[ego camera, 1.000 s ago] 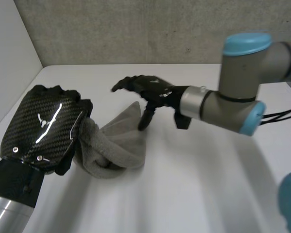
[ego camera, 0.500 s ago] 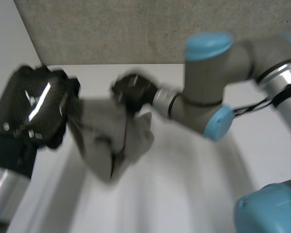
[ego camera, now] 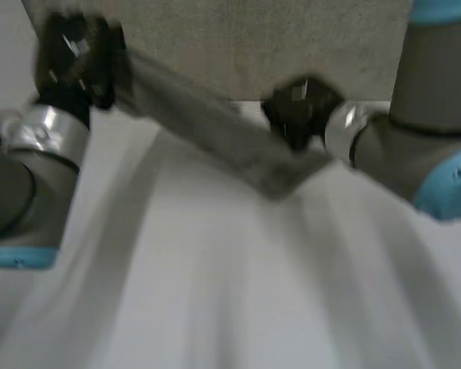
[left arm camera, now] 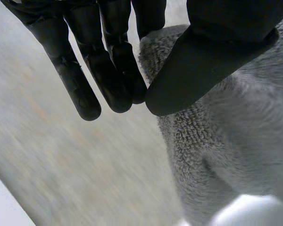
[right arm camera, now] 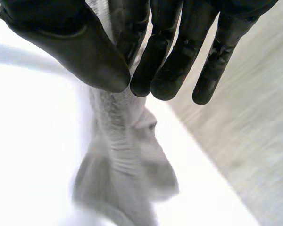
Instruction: Fold the laundry
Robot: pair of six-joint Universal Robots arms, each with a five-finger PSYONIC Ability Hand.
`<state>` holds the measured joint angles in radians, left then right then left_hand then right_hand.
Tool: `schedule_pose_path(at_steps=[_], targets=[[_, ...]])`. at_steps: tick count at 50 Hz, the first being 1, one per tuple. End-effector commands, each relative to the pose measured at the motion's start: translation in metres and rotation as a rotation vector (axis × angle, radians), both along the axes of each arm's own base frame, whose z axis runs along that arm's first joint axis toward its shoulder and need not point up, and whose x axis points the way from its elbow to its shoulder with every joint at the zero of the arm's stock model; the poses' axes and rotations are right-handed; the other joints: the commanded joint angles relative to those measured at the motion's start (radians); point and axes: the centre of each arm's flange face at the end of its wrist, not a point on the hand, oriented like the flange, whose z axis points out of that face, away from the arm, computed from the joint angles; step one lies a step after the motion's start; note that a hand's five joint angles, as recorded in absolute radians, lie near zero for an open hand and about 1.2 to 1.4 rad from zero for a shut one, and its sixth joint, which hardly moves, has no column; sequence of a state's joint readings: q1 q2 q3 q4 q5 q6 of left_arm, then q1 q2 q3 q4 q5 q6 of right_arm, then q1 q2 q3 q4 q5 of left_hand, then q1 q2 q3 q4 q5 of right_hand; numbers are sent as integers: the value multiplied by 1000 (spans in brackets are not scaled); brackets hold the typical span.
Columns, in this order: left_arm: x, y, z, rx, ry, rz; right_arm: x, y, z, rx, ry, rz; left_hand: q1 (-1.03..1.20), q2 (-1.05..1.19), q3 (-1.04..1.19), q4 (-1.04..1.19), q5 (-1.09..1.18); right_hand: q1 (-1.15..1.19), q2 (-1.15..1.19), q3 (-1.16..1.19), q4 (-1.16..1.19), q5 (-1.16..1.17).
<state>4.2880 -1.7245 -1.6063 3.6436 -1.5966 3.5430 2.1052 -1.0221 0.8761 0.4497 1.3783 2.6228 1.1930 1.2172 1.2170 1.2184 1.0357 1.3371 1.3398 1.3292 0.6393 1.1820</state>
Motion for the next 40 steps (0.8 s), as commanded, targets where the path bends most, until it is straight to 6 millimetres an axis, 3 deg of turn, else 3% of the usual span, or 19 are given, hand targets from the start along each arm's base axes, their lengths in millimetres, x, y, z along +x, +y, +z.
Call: schedule_pose_path(at_steps=[1,3,10,12,15,18,20,29,40], targets=[[8,19,-96,267,-131,-8,-19,35,-67,149,184,60,203,179,179,178,186,13,11,21,711,-6],[13,28,-120,337,-163,-5,-24,48,-86,184,197,86,203,179,179,178,186,16,13,24,714,-3],[21,39,-132,389,-186,4,-37,61,-98,226,205,84,203,179,179,178,186,-13,-16,-5,685,-33],[21,42,-132,392,-188,1,-41,61,-101,239,194,68,203,179,179,178,186,-337,-340,-329,361,-356],[23,46,-122,366,-177,2,-42,59,-103,234,175,55,203,179,179,178,186,-492,-494,-484,206,-511],[25,52,-113,344,-163,-3,-51,45,-101,251,30,-56,203,179,179,178,186,-925,-927,-917,-227,-944],[24,56,-109,333,-157,-9,-56,41,-100,280,-29,-94,203,179,179,178,186,-984,-987,-976,-287,-1004],[13,74,-82,254,-130,-68,-63,44,-111,453,-178,-173,203,179,179,178,186,-1163,-1165,-1155,-465,-1182],[10,71,-69,215,-108,-70,-61,50,-122,483,-247,-182,203,179,179,178,186,-1158,-1161,-1150,-460,-1178]])
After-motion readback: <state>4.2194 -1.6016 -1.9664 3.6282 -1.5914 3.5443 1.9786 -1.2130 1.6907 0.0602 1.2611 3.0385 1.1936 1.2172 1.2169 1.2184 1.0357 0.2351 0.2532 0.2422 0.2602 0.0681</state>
